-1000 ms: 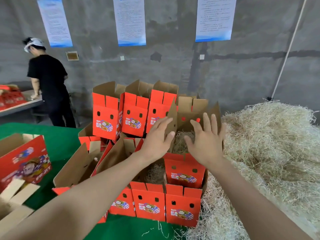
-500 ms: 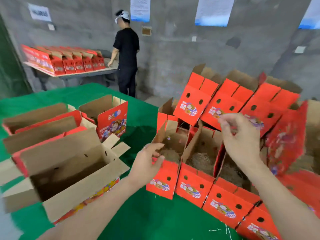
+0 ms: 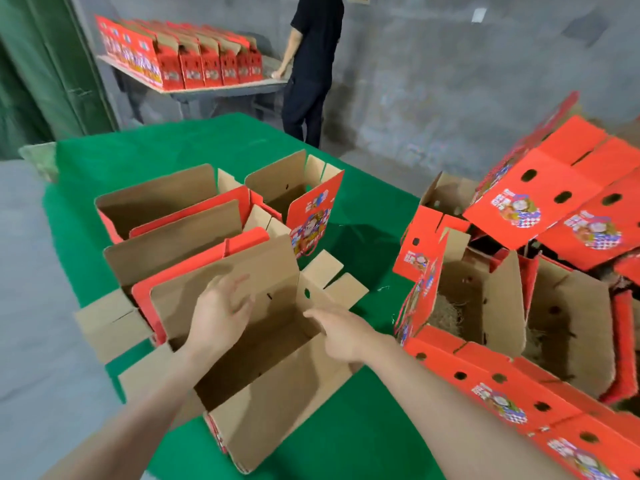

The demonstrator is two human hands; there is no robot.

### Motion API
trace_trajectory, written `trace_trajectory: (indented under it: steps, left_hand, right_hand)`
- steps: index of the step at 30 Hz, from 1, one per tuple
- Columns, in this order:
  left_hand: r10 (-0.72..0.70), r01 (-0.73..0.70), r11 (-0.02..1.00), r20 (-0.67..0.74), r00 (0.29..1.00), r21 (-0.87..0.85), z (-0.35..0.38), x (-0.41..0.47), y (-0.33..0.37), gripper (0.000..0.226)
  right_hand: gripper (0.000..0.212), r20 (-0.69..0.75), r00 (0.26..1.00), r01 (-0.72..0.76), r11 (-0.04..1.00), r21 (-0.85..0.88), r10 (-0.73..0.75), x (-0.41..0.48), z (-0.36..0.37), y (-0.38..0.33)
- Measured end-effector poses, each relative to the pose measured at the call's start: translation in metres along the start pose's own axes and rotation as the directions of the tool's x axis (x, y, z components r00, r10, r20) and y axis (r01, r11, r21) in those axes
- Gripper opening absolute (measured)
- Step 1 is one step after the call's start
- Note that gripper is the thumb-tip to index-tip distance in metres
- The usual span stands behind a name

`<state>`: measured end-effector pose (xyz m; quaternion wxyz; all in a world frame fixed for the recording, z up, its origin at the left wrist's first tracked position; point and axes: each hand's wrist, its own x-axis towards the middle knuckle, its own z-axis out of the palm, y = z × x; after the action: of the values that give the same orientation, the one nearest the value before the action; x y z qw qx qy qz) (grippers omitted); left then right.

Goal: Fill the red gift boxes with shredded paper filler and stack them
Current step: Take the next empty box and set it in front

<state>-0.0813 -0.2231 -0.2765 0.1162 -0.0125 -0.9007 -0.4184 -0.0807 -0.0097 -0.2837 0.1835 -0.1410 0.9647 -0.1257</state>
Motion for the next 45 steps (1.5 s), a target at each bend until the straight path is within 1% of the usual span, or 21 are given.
trace_trajectory:
  steps: [1,3,5,6,8,10,12,14,17,19,22,25,27,29,31,33,35,37,39,41,45]
  left_hand:
    - [0.012,-0.012,1.000,-0.017,1.000,0.025,-0.001,0.010,-0.002,0.041]
    - [0.034,-0.025,0.991,-0.067,0.997,0.135,-0.004,0.029,-0.004,0.047]
    - [0.037,-0.016,0.950,-0.064,0.997,0.313,-0.006,0.050,-0.011,0.055]
    - [0.010,0.000,0.925,-0.024,1.000,0.379,-0.008,0.059,-0.015,0.057]
    - [-0.072,0.021,0.890,0.094,0.993,0.456,-0.011,0.071,-0.023,0.056]
    - [-0.085,-0.018,0.869,0.185,0.979,0.495,-0.014,0.073,-0.027,0.047]
    - [-0.022,-0.087,0.865,0.210,0.977,0.495,-0.016,0.070,-0.026,0.038]
    - [0.043,-0.133,0.870,0.195,0.980,0.475,-0.021,0.069,-0.021,0.031]
    - [0.118,-0.181,0.899,0.177,0.977,0.399,-0.037,0.067,-0.016,0.021]
    - [0.183,-0.254,0.915,0.238,0.954,0.315,-0.048,0.062,-0.009,0.020]
    - [0.303,-0.372,0.899,0.284,0.910,0.233,-0.050,0.047,0.019,0.018]
    - [0.410,-0.491,0.844,0.329,0.850,0.216,-0.033,0.027,0.058,0.025]
    - [0.497,-0.596,0.765,0.363,0.788,0.245,-0.016,0.011,0.085,0.029]
    - [0.577,-0.703,0.662,0.423,0.699,0.259,-0.005,-0.002,0.112,0.029]
    - [0.610,-0.763,0.616,0.494,0.620,0.198,-0.003,-0.012,0.138,0.027]
    - [0.656,-0.795,0.594,0.498,0.567,0.123,-0.005,-0.018,0.162,0.026]
    - [0.715,-0.838,0.540,0.483,0.505,0.078,0.002,-0.025,0.182,0.024]
    - [0.720,-0.857,0.515,0.533,0.443,0.017,0.023,-0.037,0.199,0.023]
    - [0.694,-0.850,0.522,0.612,0.379,-0.065,0.056,-0.053,0.211,0.023]
    - [0.675,-0.833,0.538,0.657,0.335,-0.127,0.093,-0.073,0.218,0.025]
    - [0.687,-0.837,0.511,0.680,0.259,-0.198,0.155,-0.123,0.241,0.029]
  right_hand:
    - [0.071,0.059,0.998,0.010,0.997,-0.072,-0.006,0.008,0.004,0.000]
    - [0.069,0.142,0.990,0.058,0.955,-0.291,-0.016,0.018,0.014,0.001]
    - [0.054,0.151,0.988,0.087,0.882,-0.463,-0.018,0.022,0.022,0.001]
    - [0.045,0.136,0.990,0.088,0.858,-0.506,-0.021,0.023,0.027,0.002]
    - [0.032,0.111,0.993,0.082,0.862,-0.501,-0.031,0.020,0.033,0.002]
    - [0.027,0.096,0.994,0.087,0.907,-0.412,-0.052,0.013,0.033,0.002]
    - [0.027,0.057,0.993,0.121,0.921,-0.370,-0.107,0.001,0.029,-0.003]
    - [0.028,0.007,0.983,0.172,0.909,-0.379,-0.183,-0.013,0.026,-0.011]
    - [0.026,-0.064,0.960,0.231,0.898,-0.375,-0.273,-0.040,0.021,-0.025]
    - [0.025,-0.100,0.954,0.230,0.901,-0.369,-0.284,-0.060,0.011,-0.029]
    - [0.028,-0.134,0.964,0.172,0.924,-0.342,-0.229,-0.094,-0.003,-0.022]
    - [0.031,-0.132,0.986,0.068,0.963,-0.260,-0.105,-0.131,-0.011,-0.003]
    - [0.033,-0.116,0.993,0.006,0.973,-0.229,-0.033,-0.160,-0.013,0.010]
    - [0.035,-0.099,0.995,0.012,0.978,-0.209,-0.034,-0.191,-0.008,0.017]
    - [0.035,-0.099,0.992,0.064,0.984,-0.167,-0.082,-0.223,0.003,0.015]
    - [0.029,-0.128,0.987,0.081,0.987,-0.141,-0.099,-0.249,0.011,0.011]
    - [0.023,-0.186,0.980,0.058,0.994,-0.089,-0.074,-0.271,0.015,0.014]
    - [0.028,-0.231,0.972,0.013,0.997,-0.074,-0.029,-0.288,0.021,0.026]
    - [0.033,-0.206,0.978,-0.058,0.996,-0.061,0.044,-0.307,0.033,0.041]
    - [0.033,-0.185,0.975,-0.130,0.991,-0.040,0.120,-0.329,0.050,0.057]
    - [0.028,-0.172,0.930,-0.317,0.946,0.066,0.323,-0.385,0.083,0.087]
